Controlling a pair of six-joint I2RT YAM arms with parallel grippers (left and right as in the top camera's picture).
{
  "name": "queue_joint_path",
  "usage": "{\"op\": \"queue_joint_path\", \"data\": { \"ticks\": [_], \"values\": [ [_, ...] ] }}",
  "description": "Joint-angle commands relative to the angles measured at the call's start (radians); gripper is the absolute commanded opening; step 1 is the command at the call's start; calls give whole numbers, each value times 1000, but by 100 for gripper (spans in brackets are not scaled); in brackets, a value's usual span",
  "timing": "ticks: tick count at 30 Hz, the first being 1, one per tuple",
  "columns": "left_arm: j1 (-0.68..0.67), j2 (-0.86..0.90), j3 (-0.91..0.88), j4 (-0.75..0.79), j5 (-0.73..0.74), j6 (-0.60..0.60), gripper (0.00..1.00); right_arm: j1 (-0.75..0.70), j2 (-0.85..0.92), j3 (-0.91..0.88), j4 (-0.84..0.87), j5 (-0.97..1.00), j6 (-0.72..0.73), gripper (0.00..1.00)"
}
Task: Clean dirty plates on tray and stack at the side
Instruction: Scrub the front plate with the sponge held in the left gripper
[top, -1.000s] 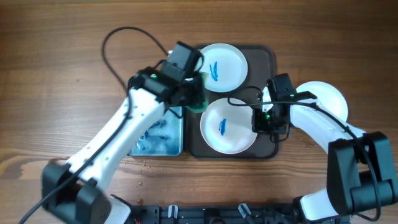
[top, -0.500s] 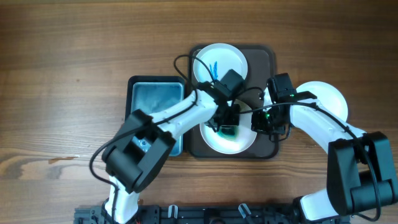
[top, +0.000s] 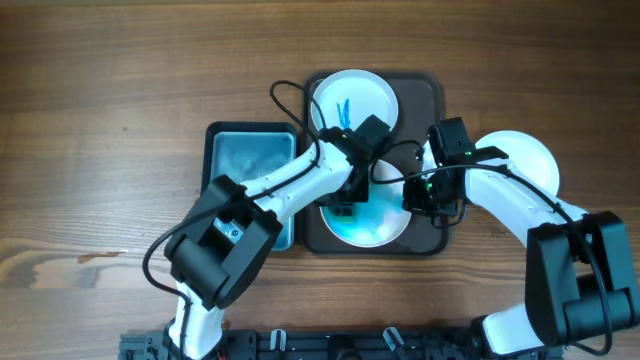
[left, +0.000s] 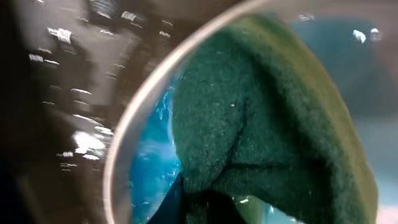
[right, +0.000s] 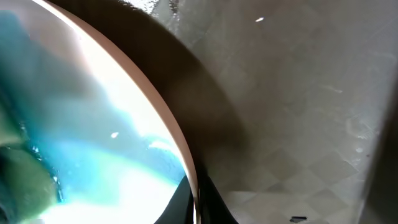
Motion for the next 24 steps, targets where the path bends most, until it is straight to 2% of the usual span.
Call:
{"op": "queue_joint_path", "data": {
  "ticks": [1,3,7,9,14,19,24],
  "values": [
    [39,40,-43,8,-176,-16,4,-6,32,-2,-9,89,23,4],
    [40,41,-44,66,-18,-16,4,-6,32,-2,-11,89,22,4],
    [27,41,-64,262,419,-10,4,-6,32,-2,-17,89,22,4],
    [11,42,-68,329,504,-14,4,-6,32,-2,-19,89,22,4],
    [-42,53,-68,391,527,-24,4,-6,32,-2,-20,88,23,4],
    [-64,77,-68,374,521,-24,4,-6,32,-2,-24,88,33,4],
    [-35,78,-68,297,364,-9,4,-6,32,-2,-23,88,39,4]
  ]
}}
